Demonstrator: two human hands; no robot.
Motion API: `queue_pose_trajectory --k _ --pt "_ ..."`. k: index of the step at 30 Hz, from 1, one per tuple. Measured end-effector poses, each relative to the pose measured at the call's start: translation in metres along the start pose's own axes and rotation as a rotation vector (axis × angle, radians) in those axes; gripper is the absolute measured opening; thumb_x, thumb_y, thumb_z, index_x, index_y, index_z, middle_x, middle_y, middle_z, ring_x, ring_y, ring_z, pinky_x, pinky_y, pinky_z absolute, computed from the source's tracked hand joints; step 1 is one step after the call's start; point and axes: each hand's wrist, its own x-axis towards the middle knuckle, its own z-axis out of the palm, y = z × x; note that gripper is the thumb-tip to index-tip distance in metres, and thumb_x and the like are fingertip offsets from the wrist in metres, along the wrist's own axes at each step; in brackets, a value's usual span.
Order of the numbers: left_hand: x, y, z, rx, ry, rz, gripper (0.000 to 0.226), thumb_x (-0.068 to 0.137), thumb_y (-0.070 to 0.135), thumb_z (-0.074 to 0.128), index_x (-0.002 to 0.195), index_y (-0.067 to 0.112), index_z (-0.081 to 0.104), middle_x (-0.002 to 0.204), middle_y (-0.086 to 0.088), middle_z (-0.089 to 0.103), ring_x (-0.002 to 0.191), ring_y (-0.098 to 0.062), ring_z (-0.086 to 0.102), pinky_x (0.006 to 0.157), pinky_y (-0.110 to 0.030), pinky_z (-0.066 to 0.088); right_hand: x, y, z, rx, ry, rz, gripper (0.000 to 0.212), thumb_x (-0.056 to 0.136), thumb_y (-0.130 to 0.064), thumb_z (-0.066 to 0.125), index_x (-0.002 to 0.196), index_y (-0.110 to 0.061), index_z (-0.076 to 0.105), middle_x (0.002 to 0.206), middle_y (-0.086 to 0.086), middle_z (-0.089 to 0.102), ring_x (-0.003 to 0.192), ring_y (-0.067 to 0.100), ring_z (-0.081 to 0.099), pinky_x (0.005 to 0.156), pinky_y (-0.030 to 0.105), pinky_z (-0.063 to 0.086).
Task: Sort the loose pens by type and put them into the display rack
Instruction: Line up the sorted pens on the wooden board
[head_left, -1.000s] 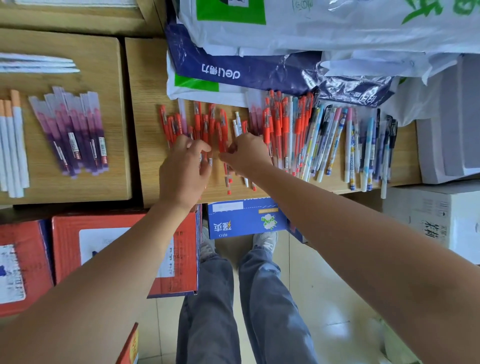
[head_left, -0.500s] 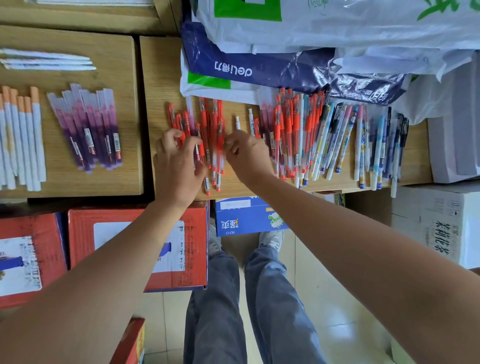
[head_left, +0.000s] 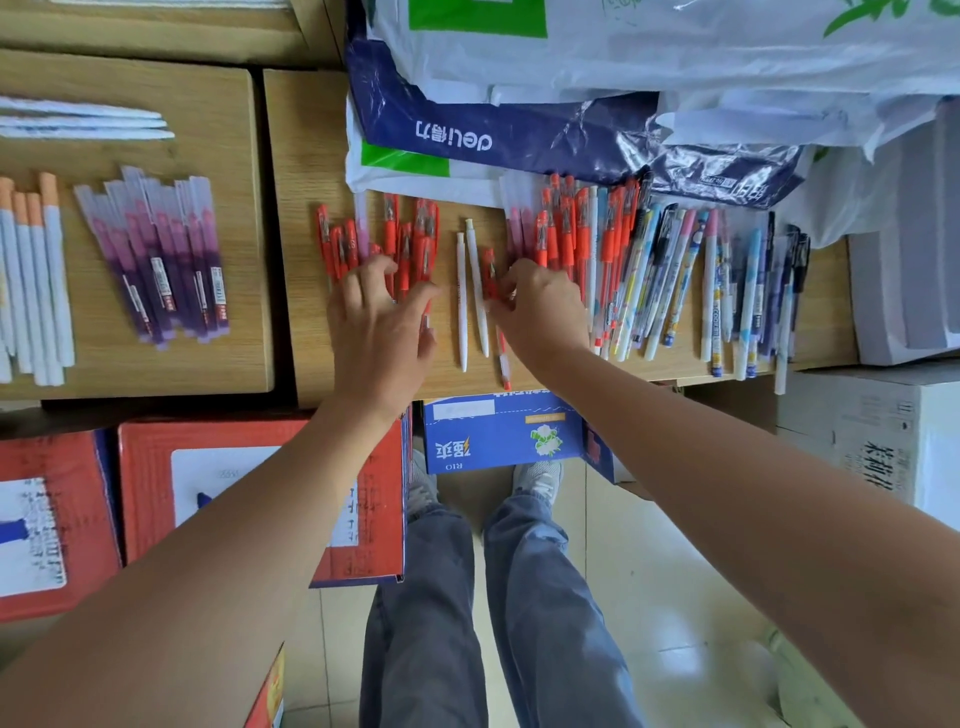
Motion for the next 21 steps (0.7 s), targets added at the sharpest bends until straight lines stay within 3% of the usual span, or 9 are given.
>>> queue_pose_trajectory --k 4,8,12,17,21 --pt "0.009 0.014 -0.004 -0.02 -0.039 0.021 0.01 0.08 0.024 0.07 0.087 0.017 0.067 0.095 -0.005 0.055 0.093 -0.026 0.051 0.081 -0.038 0.037 0.0 0.002 0.0 0.003 0.011 -0.038 0.02 0.086 -0.025 0.067 0.094 -0.008 0.06 0.078 0.007 0.065 0.069 0.026 0.06 0.056 0.031 0.047" --pt "0.019 0.029 0.004 -0.004 -0.164 -0.084 0.032 0.086 0.049 0.062 0.091 0.018 0.066 0.083 0.002 0.066 0.075 -0.02 0.063 0.059 -0.028 0.037 -0.001 0.002 0.003 0.007 -0.07 -0.092 0.021 0.087 -0.027 0.066 0.097 -0.008 0.063 0.082 0.008 0.066 0.073 0.025 0.062 0.062 0.031 0.051" --pt "0.024 0.033 0.01 0.037 -0.187 -0.127 0.036 0.086 0.051 0.061 0.087 0.016 0.067 0.073 0.001 0.068 0.067 -0.021 0.064 0.055 -0.027 0.035 0.003 0.004 0.002 0.016 -0.044 -0.077 0.018 0.089 -0.024 0.064 0.097 -0.008 0.067 0.085 0.008 0.068 0.077 0.024 0.062 0.061 0.028 0.046" --pt "0.029 0.042 0.005 0.104 -0.186 -0.132 0.05 0.088 0.058 0.053 0.079 0.009 0.058 0.063 -0.002 0.057 0.056 -0.02 0.048 0.047 -0.025 0.025 0.004 0.007 0.002 0.057 -0.014 -0.094 0.018 0.09 -0.02 0.057 0.095 -0.006 0.066 0.077 0.01 0.067 0.065 0.027 0.061 0.056 0.032 0.05" --pt "0.04 0.05 0.003 0.086 -0.191 -0.178 0.057 0.09 0.061 0.046 0.077 0.007 0.056 0.06 -0.005 0.054 0.054 -0.022 0.047 0.042 -0.025 0.02 0.001 0.017 -0.007 0.149 0.046 -0.144 0.015 0.088 -0.016 0.056 0.094 -0.007 0.065 0.064 0.007 0.063 0.054 0.025 0.056 0.048 0.03 0.044"
